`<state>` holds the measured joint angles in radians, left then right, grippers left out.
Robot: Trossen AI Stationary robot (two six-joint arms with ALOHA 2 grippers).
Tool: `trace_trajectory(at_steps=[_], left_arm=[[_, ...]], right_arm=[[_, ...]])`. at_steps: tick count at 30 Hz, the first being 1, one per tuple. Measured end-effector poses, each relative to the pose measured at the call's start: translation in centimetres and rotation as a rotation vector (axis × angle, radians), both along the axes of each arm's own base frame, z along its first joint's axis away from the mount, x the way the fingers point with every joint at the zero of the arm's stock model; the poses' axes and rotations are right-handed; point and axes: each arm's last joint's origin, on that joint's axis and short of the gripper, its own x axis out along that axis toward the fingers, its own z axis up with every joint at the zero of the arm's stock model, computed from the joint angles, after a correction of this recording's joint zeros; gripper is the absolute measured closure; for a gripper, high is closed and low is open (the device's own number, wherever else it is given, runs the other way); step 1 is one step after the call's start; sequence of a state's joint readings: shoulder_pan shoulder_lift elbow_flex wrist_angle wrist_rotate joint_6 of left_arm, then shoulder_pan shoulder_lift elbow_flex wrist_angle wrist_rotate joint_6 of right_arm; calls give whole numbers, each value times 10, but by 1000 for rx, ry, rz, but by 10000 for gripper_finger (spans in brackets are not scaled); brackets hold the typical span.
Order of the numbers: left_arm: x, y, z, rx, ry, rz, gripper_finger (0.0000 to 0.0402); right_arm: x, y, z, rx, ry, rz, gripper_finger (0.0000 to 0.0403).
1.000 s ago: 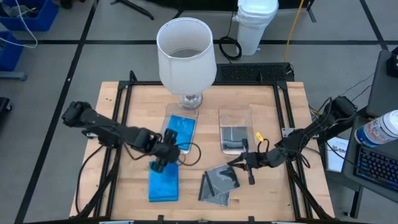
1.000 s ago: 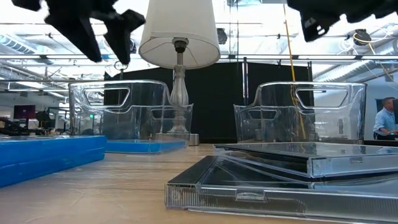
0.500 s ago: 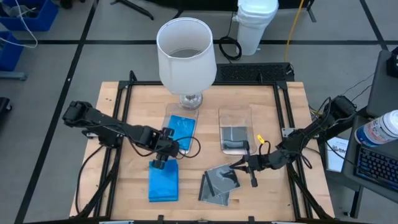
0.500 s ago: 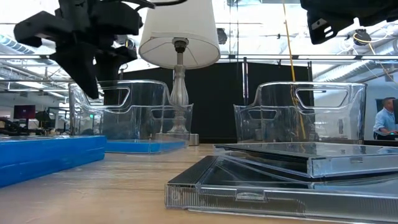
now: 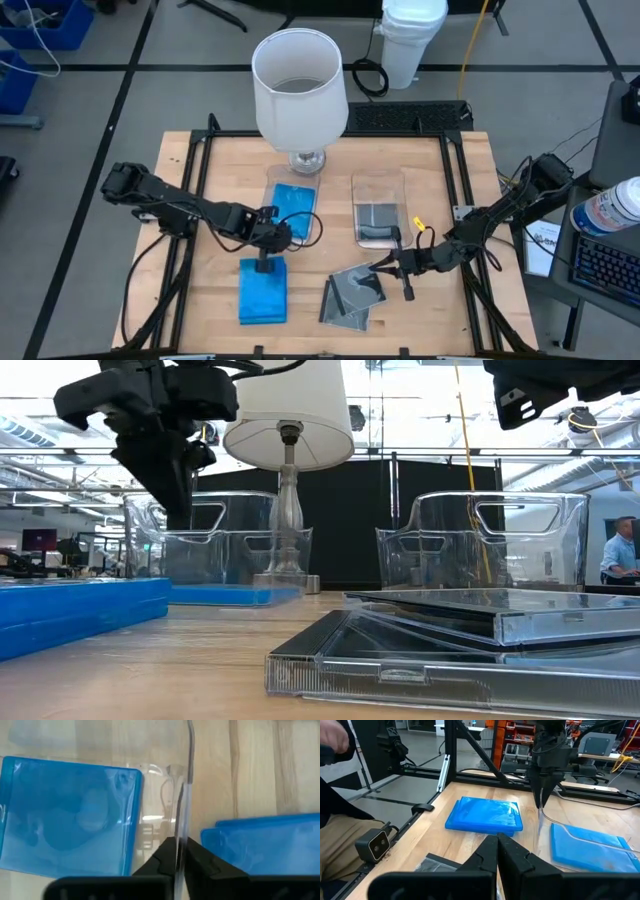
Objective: Pick & place jewel cases by type
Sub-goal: Adjust the left transparent bin on the table
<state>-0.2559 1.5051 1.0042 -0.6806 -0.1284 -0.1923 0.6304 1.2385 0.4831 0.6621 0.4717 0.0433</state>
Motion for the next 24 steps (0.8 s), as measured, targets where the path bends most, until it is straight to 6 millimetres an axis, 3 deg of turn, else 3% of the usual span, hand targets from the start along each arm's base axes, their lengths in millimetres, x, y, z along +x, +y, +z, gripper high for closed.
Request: trace_trajectory(at_steps=[3,9,16,24], left_arm=[[0,-3,0,-10,-4,22,392],[1,-12,2,-50,-44,59,370],[-1,-20,2,-38,-53,34,392],[-1,-21,2,7,-69,17,337]], right_arm=[[0,0,0,0,0,0,403],[0,0,0,1,1,0,403],[0,0,0,7,2,0,403],[0,0,0,15,3,-1,403]])
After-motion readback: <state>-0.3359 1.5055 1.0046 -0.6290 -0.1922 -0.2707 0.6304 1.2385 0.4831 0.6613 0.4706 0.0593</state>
